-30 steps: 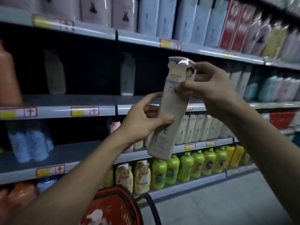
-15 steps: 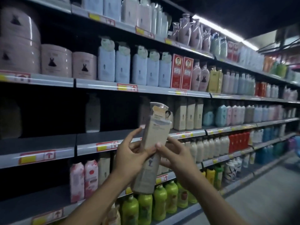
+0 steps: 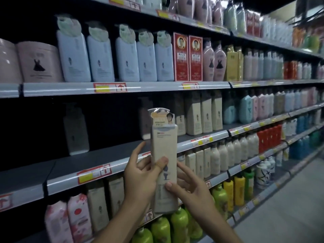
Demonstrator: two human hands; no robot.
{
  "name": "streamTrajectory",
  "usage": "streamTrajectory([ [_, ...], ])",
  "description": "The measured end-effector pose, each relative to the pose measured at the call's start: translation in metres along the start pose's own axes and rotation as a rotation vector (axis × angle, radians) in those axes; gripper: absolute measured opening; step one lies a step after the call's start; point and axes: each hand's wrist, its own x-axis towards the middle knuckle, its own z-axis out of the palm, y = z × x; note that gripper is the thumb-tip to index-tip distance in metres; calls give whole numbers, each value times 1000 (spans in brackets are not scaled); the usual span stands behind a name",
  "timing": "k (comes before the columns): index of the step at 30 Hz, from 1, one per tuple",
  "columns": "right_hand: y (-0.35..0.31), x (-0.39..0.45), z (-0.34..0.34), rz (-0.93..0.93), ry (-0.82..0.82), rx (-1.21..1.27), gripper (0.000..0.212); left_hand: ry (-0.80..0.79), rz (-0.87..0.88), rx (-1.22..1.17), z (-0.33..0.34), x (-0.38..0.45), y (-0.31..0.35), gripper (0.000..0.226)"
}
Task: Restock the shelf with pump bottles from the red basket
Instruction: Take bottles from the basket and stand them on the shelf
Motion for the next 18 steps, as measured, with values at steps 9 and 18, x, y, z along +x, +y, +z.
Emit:
streamTrajectory([
  [9,41,91,-47,-46,19,-9,61,49,-19,-20,48,83,-69,70],
  [18,34,222,-92,-201,-79,-64,60,44,72,-155,109,195,-85,73],
])
